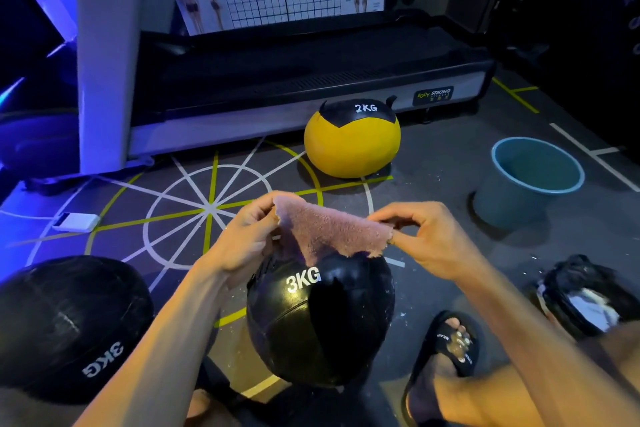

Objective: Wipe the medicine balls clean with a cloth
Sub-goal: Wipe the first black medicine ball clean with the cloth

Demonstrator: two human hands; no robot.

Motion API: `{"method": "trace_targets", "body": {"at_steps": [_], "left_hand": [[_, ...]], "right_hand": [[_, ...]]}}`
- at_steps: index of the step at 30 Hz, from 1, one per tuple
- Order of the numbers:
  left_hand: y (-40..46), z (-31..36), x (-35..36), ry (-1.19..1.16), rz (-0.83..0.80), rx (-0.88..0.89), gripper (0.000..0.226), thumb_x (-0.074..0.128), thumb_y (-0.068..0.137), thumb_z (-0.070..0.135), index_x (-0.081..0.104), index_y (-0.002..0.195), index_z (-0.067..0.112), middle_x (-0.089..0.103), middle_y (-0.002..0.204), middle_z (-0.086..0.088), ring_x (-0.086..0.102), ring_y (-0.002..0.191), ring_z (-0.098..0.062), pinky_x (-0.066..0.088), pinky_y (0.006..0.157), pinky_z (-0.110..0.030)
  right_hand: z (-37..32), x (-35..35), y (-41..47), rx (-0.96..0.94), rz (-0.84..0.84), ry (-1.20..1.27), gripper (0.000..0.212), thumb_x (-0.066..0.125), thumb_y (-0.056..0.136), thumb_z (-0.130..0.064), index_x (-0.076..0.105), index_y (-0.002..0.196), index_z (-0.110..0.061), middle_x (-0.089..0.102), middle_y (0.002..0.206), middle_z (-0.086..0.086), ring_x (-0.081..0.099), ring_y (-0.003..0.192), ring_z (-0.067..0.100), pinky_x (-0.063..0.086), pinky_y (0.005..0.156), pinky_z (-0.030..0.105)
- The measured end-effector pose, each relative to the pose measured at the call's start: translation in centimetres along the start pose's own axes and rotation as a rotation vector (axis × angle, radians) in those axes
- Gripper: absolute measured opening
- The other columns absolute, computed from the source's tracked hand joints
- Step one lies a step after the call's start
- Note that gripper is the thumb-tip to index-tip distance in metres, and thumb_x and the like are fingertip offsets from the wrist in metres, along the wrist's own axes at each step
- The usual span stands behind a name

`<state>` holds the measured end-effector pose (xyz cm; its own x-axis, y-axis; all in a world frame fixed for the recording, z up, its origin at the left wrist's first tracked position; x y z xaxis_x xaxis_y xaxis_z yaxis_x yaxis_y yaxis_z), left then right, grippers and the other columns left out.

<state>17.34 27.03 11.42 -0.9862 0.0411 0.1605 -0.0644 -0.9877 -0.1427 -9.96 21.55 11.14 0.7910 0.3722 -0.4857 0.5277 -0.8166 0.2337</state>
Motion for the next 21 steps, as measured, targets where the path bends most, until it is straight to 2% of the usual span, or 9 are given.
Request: {"method": "trace_targets", "body": {"at_steps": [4,7,9,11,13,16,18,21], "left_hand": [[0.0,-1.1,0.0,-0.046,-0.030,-0.060,0.015,0.064,0.097,0.027,0.072,0.106,0.019,0.066,0.093,-0.013,0.059,0.072,-0.026,0.048,0.058,-0.034],[-0.1,-1.6,0.4,-0.086,-0.020,-0.082,0.020,0.063,0.096,0.025,0.070,0.110,0.014,0.069,0.094,-0.012,0.065,0.074,-0.023,0.053,0.057,-0.033],[-0.2,-2.1,0.6,-0.107,-0.021,-0.101,0.026,0.056,0.096,0.022,0.065,0.116,0.009,0.070,0.096,-0.013,0.068,0.076,-0.022,0.055,0.057,-0.031],[-0.1,-2.5,0.7,-0.108,0.006,-0.114,0.026,0.049,0.103,0.015,0.064,0.122,0.005,0.071,0.101,-0.016,0.070,0.085,-0.024,0.059,0.065,-0.033],[0.2,-3.2,0.7,-0.055,0.082,-0.130,0.027,0.043,0.108,0.011,0.065,0.122,0.005,0.071,0.107,-0.023,0.069,0.094,-0.030,0.058,0.074,-0.038],[0.6,-4.1,1.4,0.162,0.258,-0.170,0.029,0.043,0.109,0.013,0.071,0.107,0.012,0.071,0.094,-0.021,0.063,0.084,-0.035,0.047,0.067,-0.039],[0.8,-4.2,2.2,0.411,0.326,-0.138,0.028,0.046,0.108,0.020,0.071,0.094,0.017,0.071,0.081,-0.015,0.066,0.076,-0.035,0.049,0.064,-0.043],[0.6,-3.6,3.8,0.892,0.297,0.030,0.025,0.050,0.106,0.032,0.068,0.091,0.024,0.068,0.080,0.003,0.064,0.079,-0.016,0.050,0.072,-0.038]], "right_hand": [[0.9,0.5,0.0,0.100,0.002,0.160,0.022,0.076,0.089,-0.006,0.078,0.105,-0.022,0.078,0.100,-0.004,0.074,0.094,0.018,0.059,0.088,0.038],[1.7,0.8,-0.1,0.236,0.042,0.277,0.023,0.078,0.083,-0.028,0.078,0.105,-0.025,0.077,0.102,-0.004,0.071,0.098,0.016,0.055,0.092,0.035],[2.4,1.3,-0.3,0.352,0.049,0.389,0.022,0.077,0.081,-0.033,0.079,0.101,-0.024,0.078,0.103,0.001,0.070,0.100,0.018,0.053,0.097,0.038],[3.0,2.1,-0.3,0.420,0.027,0.433,0.010,0.074,0.091,-0.024,0.079,0.098,-0.019,0.077,0.102,0.008,0.069,0.102,0.024,0.049,0.103,0.046],[3.7,2.9,-0.4,0.459,0.000,0.445,0.015,0.063,0.095,-0.018,0.078,0.098,-0.016,0.075,0.100,0.012,0.067,0.100,0.026,0.046,0.104,0.050],[3.6,3.8,-0.4,0.572,0.054,0.461,0.021,0.055,0.100,-0.013,0.074,0.092,-0.015,0.071,0.086,0.006,0.065,0.084,0.018,0.051,0.080,0.039],[3.0,4.5,-0.6,0.672,0.097,0.474,0.019,0.054,0.102,-0.015,0.071,0.096,-0.011,0.067,0.084,0.007,0.064,0.078,0.019,0.050,0.069,0.034],[2.4,5.7,-1.1,0.726,0.114,0.448,0.024,0.055,0.104,-0.027,0.072,0.103,-0.011,0.072,0.092,0.012,0.067,0.083,0.020,0.050,0.071,0.034]]}}
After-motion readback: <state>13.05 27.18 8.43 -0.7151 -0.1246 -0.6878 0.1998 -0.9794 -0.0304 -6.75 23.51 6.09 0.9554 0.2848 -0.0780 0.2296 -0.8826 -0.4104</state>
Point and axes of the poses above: each hand's wrist, its own y-axis towards the middle knuckle, its own x-axis out of the palm, z = x × y, the point moved 1 cm from there along y, towards the middle knuckle
